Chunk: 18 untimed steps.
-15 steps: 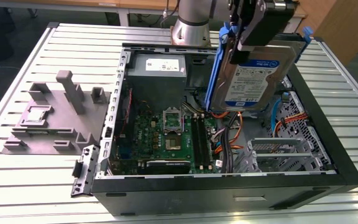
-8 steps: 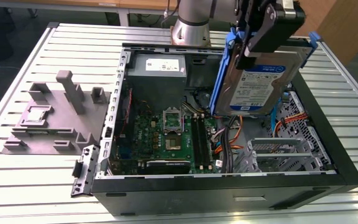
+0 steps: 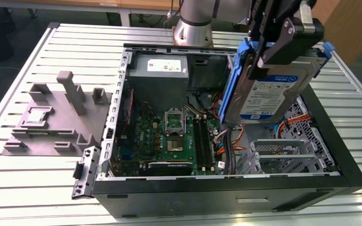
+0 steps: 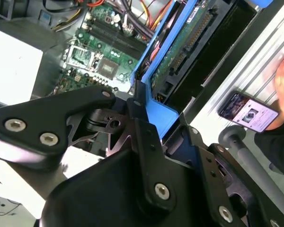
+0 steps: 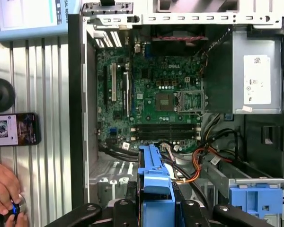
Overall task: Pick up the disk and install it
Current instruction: 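Insert the disk into the insertion slot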
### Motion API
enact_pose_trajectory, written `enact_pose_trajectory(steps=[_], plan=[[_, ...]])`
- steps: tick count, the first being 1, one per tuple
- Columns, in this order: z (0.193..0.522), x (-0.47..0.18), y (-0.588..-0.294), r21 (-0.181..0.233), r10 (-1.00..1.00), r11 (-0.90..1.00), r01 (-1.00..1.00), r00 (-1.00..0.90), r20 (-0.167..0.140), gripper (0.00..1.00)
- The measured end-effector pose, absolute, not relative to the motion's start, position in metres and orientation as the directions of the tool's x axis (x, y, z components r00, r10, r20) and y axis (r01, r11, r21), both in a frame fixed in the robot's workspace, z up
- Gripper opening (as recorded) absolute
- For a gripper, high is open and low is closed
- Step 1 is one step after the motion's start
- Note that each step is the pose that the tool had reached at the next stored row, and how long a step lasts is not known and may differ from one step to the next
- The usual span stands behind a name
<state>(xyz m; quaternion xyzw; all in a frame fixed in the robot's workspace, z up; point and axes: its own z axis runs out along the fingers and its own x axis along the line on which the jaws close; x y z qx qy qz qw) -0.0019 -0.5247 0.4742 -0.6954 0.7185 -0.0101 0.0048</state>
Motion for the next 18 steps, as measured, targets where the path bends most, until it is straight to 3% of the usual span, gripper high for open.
enact_pose_trajectory(steps=[18], plan=[[0.468,0.028,-0.535,-0.021,-0.999,0.033,-0.999,-0.033,0.008,0.37]])
